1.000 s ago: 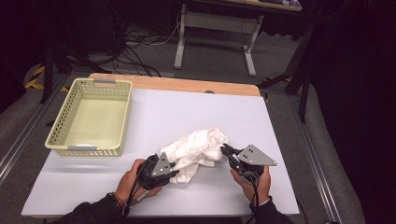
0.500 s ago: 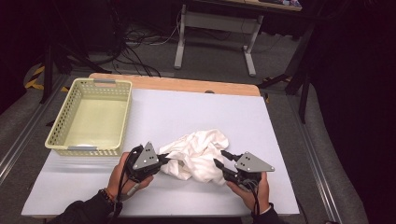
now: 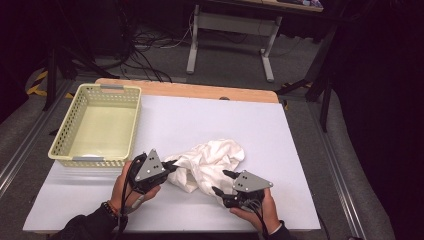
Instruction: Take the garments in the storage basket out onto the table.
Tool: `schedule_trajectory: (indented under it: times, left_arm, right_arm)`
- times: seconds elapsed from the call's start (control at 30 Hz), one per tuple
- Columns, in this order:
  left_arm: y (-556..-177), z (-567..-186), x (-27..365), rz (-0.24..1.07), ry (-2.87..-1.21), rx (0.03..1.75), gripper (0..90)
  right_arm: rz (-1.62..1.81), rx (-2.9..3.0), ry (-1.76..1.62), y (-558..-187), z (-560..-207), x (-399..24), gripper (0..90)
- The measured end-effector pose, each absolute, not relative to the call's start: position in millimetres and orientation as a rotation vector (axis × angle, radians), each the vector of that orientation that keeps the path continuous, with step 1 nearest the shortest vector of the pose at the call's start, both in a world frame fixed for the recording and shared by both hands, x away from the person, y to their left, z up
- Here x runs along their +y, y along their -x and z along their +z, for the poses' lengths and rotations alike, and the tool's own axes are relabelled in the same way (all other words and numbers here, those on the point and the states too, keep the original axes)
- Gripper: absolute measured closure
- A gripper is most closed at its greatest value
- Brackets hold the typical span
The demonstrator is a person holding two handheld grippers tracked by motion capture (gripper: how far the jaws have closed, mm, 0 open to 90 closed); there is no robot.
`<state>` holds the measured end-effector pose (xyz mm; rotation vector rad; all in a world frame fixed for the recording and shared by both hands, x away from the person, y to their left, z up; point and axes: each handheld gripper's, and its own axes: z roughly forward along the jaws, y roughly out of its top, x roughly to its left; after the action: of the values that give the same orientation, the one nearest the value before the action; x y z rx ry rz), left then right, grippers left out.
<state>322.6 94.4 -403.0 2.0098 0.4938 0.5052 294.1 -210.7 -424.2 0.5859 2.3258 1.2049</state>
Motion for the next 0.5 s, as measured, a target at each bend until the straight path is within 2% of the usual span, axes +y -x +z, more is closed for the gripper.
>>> schedule_trajectory:
  times: [0.2, 0.3, 0.37, 0.4, 0.43, 0.5]
  left_arm:
    - [-315.1, -391.7, 100.5, 0.528, -1.973, 0.477, 86.4]
    - [-312.2, -389.3, 100.2, 0.533, -1.968, 0.465, 86.3]
    - [-310.7, -388.1, 98.9, 0.538, -1.965, 0.455, 86.3]
    - [-310.6, -388.6, 98.4, 0.537, -1.971, 0.45, 86.2]
    - [-310.8, -389.2, 98.1, 0.534, -1.971, 0.454, 86.2]
    - [-312.2, -390.2, 98.4, 0.532, -1.978, 0.453, 86.1]
  right_arm:
    - [1.158, 2.387, -0.5, -284.5, -436.3, -184.8, 35.6]
    - [1.097, 2.364, -0.514, -284.4, -441.2, -179.9, 40.5]
    - [1.048, 2.347, -0.536, -287.7, -445.1, -179.7, 53.3]
    - [1.029, 2.336, -0.548, -289.6, -446.2, -182.8, 68.3]
    - [1.036, 2.343, -0.553, -290.3, -446.1, -185.1, 75.3]
    - [1.035, 2.34, -0.541, -290.6, -444.6, -188.7, 82.4]
